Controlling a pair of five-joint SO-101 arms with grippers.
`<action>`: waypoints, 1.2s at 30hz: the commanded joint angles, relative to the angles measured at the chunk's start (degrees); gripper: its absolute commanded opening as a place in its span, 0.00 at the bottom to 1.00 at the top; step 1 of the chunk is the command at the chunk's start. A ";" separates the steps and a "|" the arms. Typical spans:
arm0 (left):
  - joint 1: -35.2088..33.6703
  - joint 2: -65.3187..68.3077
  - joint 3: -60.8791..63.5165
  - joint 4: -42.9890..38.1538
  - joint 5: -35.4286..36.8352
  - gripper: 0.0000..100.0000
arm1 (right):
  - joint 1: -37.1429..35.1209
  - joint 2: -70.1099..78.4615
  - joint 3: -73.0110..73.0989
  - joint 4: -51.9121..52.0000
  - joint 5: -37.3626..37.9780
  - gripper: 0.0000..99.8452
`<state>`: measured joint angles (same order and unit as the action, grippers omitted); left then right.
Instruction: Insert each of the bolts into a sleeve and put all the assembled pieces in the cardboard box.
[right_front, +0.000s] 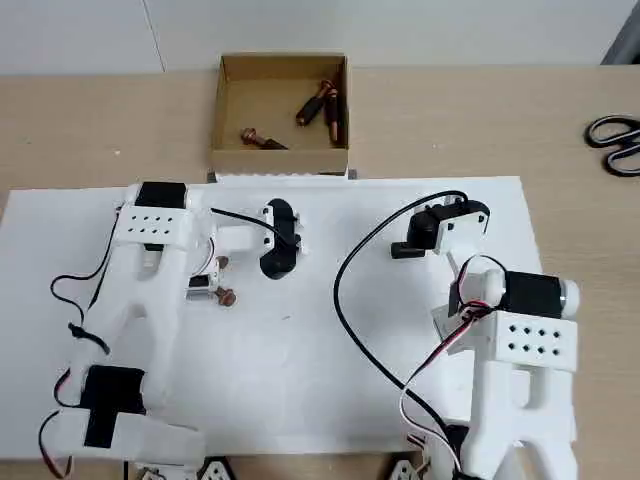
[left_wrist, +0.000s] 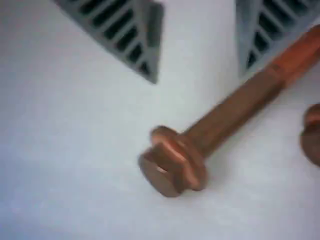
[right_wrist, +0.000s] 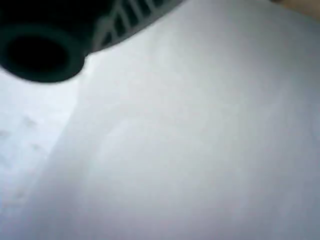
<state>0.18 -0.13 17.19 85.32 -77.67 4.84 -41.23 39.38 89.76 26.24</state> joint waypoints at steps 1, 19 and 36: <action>0.18 0.09 -2.51 -2.37 -17.49 0.13 | 0.66 -1.27 -0.18 -0.84 -0.62 0.01; 0.09 10.55 -4.88 -4.40 -17.32 0.13 | 0.66 -1.36 -0.18 -0.40 0.62 0.01; 3.08 15.21 -4.88 1.58 -17.32 0.01 | 0.66 -1.36 -0.18 -0.84 0.70 0.01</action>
<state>1.85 15.52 13.05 84.79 -77.67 4.84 -41.23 39.38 89.76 26.24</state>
